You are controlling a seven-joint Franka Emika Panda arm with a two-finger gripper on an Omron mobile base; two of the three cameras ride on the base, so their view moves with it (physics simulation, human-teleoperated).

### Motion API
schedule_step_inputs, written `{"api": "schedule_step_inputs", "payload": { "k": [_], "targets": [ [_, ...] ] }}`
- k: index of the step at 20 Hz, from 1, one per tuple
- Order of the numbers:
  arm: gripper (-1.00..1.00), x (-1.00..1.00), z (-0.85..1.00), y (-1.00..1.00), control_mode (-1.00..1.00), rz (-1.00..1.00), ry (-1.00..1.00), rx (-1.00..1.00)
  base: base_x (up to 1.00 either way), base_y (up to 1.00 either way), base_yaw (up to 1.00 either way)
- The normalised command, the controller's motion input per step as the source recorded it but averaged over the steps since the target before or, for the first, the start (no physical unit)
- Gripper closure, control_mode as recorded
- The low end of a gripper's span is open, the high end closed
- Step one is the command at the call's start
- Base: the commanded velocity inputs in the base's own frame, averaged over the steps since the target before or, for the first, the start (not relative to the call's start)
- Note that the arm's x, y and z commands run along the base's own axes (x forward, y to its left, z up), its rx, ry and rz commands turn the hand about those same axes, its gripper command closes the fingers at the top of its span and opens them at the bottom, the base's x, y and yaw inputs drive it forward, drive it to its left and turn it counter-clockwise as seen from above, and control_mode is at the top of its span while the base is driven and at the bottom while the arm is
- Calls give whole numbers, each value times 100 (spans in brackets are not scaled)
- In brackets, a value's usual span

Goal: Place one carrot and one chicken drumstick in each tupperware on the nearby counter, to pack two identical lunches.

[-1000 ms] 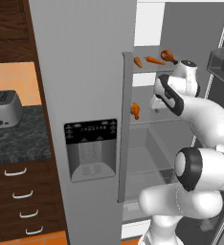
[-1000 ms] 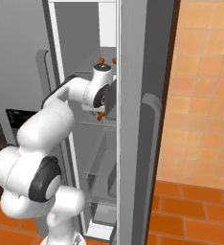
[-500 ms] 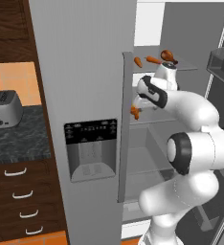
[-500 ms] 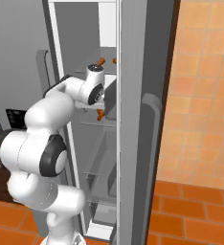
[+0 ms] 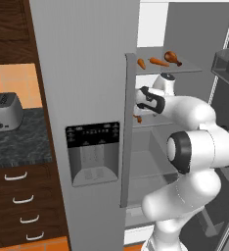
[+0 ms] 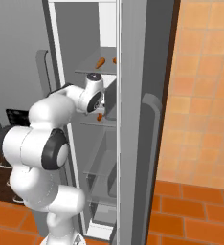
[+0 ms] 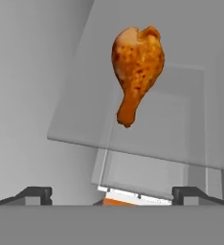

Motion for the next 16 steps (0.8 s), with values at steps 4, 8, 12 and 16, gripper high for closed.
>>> {"api": "schedule_step_inputs", "payload": {
  "k": [4, 8, 12, 16],
  "targets": [
    [-100, 60, -21, 0, -100, 0, 0, 0, 0, 0, 0],
    [-100, 58, -10, 0, -100, 0, 0, 0, 0, 0, 0],
    [-100, 36, -19, 0, -100, 0, 0, 0, 0, 0, 0],
    [-100, 5, -30, 0, -100, 0, 0, 0, 0, 0, 0]
  ]
}}
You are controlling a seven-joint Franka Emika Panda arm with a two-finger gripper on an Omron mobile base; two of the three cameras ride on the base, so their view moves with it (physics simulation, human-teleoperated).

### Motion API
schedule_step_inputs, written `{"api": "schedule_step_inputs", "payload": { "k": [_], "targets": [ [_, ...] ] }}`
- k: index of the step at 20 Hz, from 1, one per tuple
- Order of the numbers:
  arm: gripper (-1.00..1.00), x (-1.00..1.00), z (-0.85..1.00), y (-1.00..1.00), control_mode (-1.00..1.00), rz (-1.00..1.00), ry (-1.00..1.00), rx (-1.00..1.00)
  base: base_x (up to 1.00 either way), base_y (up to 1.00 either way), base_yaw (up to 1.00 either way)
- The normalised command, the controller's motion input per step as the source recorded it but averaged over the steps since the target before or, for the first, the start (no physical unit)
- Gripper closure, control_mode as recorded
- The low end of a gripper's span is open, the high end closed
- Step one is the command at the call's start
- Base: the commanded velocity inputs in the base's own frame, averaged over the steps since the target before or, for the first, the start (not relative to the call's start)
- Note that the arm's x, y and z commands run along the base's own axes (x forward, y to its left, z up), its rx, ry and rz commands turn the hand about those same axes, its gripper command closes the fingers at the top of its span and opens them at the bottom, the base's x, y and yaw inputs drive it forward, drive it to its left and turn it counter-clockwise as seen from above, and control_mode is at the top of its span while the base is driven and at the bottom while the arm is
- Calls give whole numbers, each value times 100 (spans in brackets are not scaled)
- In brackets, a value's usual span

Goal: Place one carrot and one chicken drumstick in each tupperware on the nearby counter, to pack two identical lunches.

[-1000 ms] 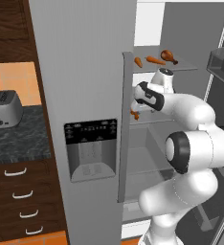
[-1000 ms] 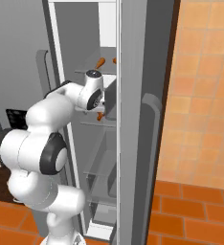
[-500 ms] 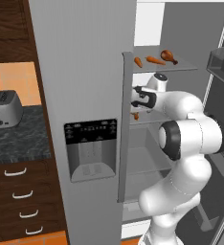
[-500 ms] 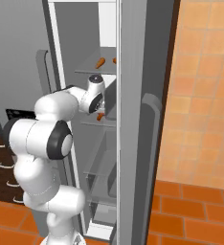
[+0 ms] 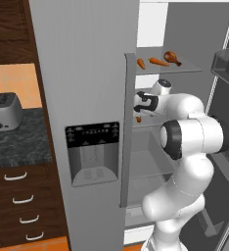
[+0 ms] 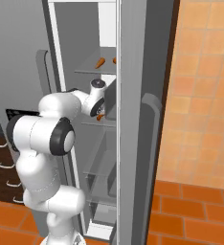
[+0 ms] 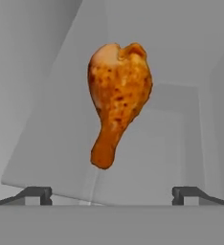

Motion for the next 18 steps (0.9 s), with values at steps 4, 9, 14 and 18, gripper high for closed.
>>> {"api": "schedule_step_inputs", "payload": {
  "k": [4, 9, 14, 18],
  "targets": [
    [-100, 0, -10, -5, -100, 7, 0, 7, 0, 0, 0],
    [-100, 17, -1, -3, -100, 13, 0, 10, 0, 0, 0],
    [-100, 54, -12, 0, -100, 7, 0, 2, 0, 0, 0],
    [-100, 54, -12, -4, -100, 4, 0, 0, 0, 0, 0]
  ]
}}
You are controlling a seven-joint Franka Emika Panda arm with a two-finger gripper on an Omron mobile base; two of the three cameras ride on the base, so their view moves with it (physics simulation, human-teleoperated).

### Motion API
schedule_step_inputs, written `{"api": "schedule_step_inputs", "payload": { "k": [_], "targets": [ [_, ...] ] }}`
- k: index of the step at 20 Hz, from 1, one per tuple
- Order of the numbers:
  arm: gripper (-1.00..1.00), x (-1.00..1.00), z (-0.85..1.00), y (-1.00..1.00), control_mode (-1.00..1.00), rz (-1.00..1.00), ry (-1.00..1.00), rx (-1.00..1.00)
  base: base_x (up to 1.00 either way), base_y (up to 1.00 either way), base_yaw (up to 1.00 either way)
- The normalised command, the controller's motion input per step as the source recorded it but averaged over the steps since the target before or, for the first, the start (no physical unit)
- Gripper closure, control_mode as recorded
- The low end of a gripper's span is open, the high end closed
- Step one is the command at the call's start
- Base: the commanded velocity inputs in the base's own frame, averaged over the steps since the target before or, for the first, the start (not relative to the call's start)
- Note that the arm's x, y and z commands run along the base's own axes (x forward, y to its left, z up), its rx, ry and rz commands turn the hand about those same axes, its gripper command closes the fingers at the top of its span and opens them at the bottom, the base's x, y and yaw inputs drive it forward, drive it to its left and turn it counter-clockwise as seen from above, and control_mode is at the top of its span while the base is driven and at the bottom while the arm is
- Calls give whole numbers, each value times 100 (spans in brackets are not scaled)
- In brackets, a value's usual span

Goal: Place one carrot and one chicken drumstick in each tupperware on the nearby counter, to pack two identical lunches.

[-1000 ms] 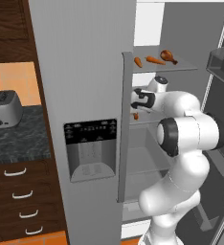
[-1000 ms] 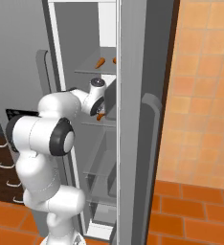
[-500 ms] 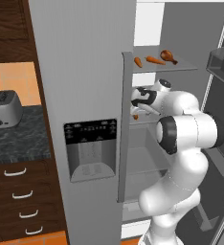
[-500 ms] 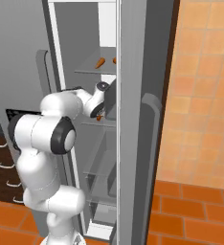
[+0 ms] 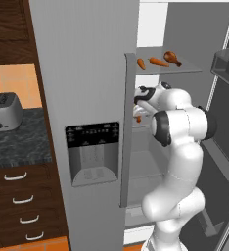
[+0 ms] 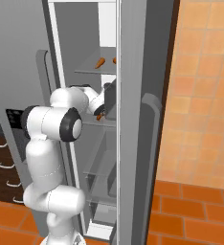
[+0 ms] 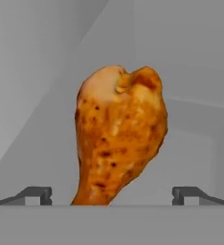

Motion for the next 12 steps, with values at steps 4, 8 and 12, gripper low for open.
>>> {"api": "schedule_step_inputs", "payload": {
  "k": [4, 8, 12],
  "targets": [
    [-100, 42, -17, -3, -100, 3, 0, 0, 0, 0, 0],
    [-100, 21, -44, 0, -100, 1, 0, 0, 0, 0, 0],
    [-100, -2, -38, -11, -100, 0, 0, 0, 0, 0, 0]
  ]
}}
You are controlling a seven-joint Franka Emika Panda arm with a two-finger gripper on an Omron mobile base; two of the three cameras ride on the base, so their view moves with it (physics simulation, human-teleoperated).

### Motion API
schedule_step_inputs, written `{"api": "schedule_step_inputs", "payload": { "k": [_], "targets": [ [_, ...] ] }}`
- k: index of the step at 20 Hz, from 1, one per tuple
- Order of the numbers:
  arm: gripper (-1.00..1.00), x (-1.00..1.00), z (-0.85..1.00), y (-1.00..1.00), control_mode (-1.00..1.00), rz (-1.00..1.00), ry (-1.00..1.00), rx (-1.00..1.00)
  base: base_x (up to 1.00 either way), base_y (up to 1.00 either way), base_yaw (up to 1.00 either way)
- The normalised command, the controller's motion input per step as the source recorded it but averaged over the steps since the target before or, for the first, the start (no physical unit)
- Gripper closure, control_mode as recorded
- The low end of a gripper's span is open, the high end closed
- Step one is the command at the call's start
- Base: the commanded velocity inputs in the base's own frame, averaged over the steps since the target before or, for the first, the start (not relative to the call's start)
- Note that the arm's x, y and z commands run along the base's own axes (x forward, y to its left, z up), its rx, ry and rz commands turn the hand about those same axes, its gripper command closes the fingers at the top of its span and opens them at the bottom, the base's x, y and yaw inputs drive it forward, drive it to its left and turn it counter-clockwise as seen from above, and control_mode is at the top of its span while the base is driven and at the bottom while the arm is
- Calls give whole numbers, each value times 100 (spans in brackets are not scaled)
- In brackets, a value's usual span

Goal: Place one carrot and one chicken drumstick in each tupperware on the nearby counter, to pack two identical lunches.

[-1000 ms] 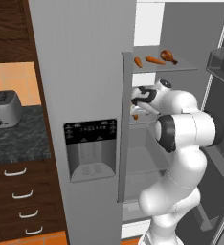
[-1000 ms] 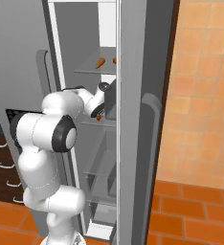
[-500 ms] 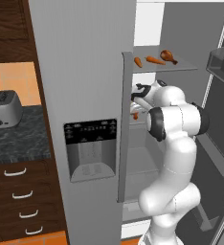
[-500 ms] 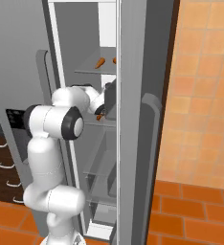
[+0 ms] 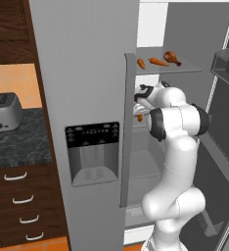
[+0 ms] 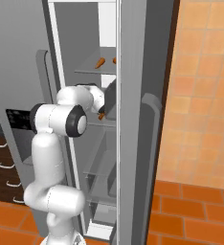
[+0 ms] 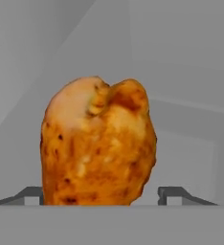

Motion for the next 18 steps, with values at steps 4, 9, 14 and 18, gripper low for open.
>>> {"api": "schedule_step_inputs", "payload": {
  "k": [4, 9, 14, 18],
  "targets": [
    [-100, -13, -22, -23, -100, 0, -8, 0, 0, 0, 0],
    [-100, -21, -35, -5, -100, 0, 0, 0, 0, 0, 0],
    [100, -4, -7, -1, -100, 0, 0, 0, 0, 0, 0],
    [100, 0, 0, 0, -100, 0, 0, 0, 0, 0, 0]
  ]
}}
